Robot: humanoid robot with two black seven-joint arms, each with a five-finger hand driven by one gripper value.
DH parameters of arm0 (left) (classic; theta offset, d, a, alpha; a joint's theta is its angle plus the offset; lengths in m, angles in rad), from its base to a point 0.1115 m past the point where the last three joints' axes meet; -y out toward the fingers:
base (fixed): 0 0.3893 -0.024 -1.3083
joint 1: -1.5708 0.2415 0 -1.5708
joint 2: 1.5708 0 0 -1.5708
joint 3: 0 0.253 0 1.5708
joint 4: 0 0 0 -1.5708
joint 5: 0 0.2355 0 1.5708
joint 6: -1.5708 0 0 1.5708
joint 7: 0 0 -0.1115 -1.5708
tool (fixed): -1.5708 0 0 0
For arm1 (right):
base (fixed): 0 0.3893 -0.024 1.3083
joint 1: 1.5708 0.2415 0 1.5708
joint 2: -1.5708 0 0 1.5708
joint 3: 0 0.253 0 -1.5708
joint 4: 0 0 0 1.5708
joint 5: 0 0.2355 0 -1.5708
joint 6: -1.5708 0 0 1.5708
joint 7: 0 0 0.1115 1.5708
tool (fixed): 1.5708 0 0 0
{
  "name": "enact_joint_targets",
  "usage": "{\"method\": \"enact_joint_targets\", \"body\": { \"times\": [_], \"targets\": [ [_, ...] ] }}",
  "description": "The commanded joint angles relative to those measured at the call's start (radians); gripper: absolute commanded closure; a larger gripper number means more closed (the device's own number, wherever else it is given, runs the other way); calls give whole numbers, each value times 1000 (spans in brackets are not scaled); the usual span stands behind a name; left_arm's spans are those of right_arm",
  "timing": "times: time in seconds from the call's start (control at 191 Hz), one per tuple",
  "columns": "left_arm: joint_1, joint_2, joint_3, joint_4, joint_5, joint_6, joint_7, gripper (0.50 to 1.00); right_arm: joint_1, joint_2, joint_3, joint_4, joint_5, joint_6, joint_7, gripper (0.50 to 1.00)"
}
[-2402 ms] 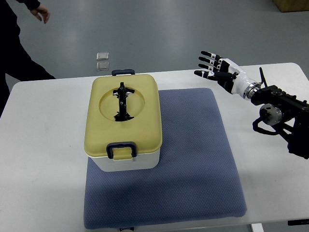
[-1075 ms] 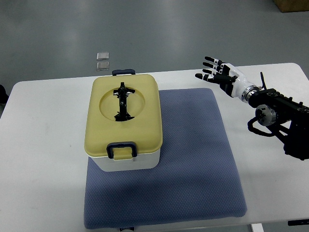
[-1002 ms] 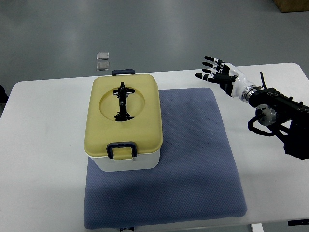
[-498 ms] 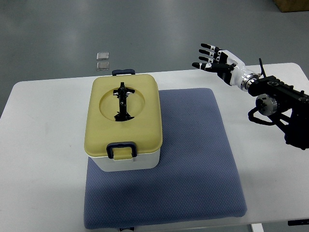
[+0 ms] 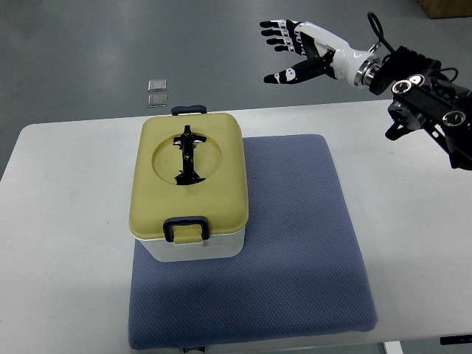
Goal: Open white storage box with right hand
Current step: 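Lower the right hand onto the black handle atop the yellow lid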
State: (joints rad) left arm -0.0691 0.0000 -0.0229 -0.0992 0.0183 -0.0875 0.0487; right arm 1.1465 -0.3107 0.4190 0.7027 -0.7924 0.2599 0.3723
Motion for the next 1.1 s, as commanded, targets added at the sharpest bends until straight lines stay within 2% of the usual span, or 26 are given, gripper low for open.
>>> {"method": "enact_joint_targets", "body": {
  "times": [0.0, 0.262, 0.509, 0.713, 0.902, 1.096],
  "targets": [
    [0, 0, 1, 3, 0, 0, 0, 500, 88, -4, -71, 18, -42, 19, 48, 583],
    [0, 0, 1, 3, -1, 0, 0, 500, 291, 13, -247, 103, -88, 33, 114, 583],
    [-1, 0, 1, -4, -1, 0, 0, 500, 341, 38, -348, 162, -318, 33, 232, 583],
    [-2, 0, 1, -5, -1, 0, 0, 500, 349, 74, -388, 192, -344, 30, 239, 585],
    [-2, 0, 1, -2, -1, 0, 0, 500, 378, 104, -457, 192, -499, 19, 239, 587],
    [-2, 0, 1, -5, -1, 0, 0, 500, 415, 122, -476, 192, -508, 21, 239, 599]
  ]
}}
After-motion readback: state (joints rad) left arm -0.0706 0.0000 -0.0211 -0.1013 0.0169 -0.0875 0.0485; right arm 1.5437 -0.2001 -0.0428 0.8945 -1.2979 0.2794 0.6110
